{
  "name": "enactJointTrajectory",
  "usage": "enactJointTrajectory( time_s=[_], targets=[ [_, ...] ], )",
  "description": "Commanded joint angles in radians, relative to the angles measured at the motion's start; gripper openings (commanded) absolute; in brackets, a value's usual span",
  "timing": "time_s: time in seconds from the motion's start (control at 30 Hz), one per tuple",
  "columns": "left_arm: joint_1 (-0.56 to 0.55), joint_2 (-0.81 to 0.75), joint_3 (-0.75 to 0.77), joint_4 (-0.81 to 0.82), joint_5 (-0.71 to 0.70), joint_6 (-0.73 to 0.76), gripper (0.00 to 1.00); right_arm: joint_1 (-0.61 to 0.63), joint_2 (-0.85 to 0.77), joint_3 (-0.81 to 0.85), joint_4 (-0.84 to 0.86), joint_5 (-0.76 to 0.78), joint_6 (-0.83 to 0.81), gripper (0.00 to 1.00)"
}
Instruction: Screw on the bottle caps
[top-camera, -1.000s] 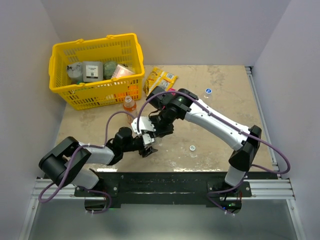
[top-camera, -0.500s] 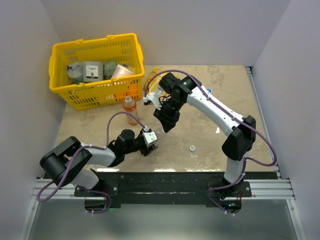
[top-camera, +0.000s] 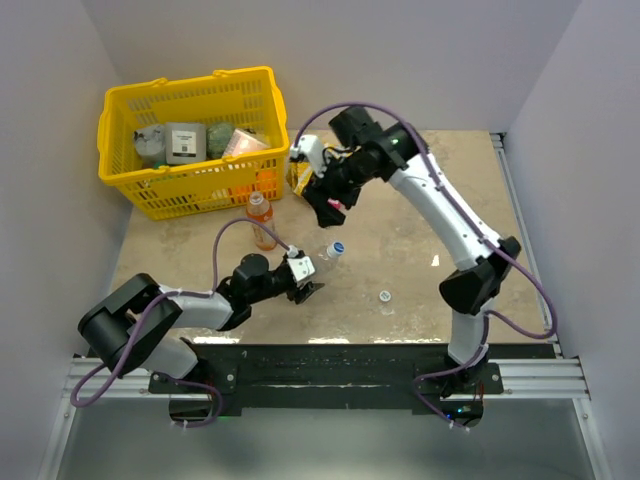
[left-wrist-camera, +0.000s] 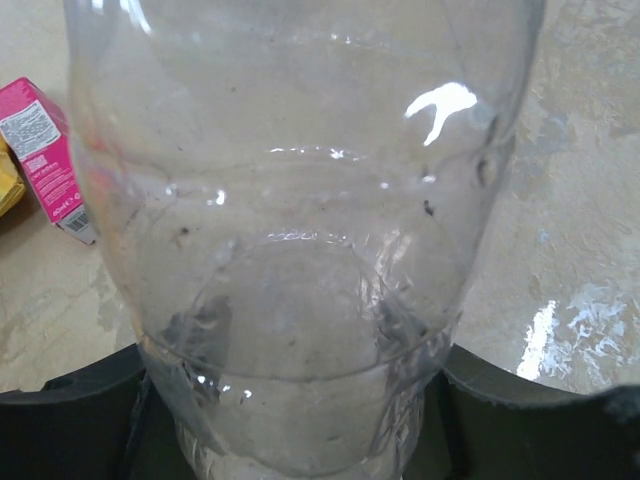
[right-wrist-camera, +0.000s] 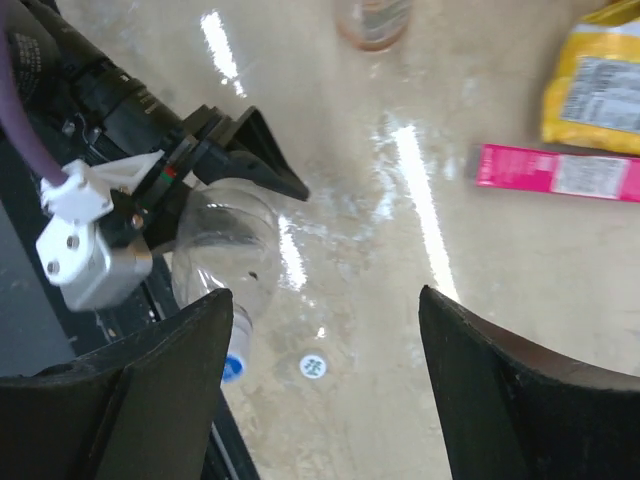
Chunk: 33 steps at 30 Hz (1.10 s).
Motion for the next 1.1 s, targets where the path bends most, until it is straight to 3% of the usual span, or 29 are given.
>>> enactJointTrajectory(
  time_s=[0.0,0.1,0.13,0.27,0.43,0.7,1.07],
  targets=[
    [0.009,-0.031,0.009,0.001,0.093,-0.009,0.00,-0.024,-0.155,-0.004,-0.089,-0.026,-0.048,0.77],
    [0.032,-0.052,0.009,-0.040,0.191,0.010,0.00,-0.022,-0.279,-0.118,-0.090,-0.140,-0.257,0.70],
    [0.038,-0.058,0.014,-0.061,0.225,0.025,0.00,-0.018,-0.320,-0.163,-0.089,-0.183,-0.448,0.69],
    [0.075,-0.066,0.060,-0.196,0.412,0.096,0.00,0.109,-0.502,-0.444,0.005,-0.068,-0.751,0.70],
    [0.077,-0.061,0.109,-0.305,0.480,0.155,0.00,0.197,-0.549,-0.544,-0.021,-0.040,-1.000,0.69],
    [0.077,-0.061,0.156,-0.370,0.502,0.221,0.00,0.236,-0.540,-0.592,-0.008,-0.022,-1.147,0.64],
    [0.083,-0.066,0.169,-0.330,0.518,0.194,0.00,0.251,-0.523,-0.632,-0.023,-0.007,-1.183,0.52]
  ],
)
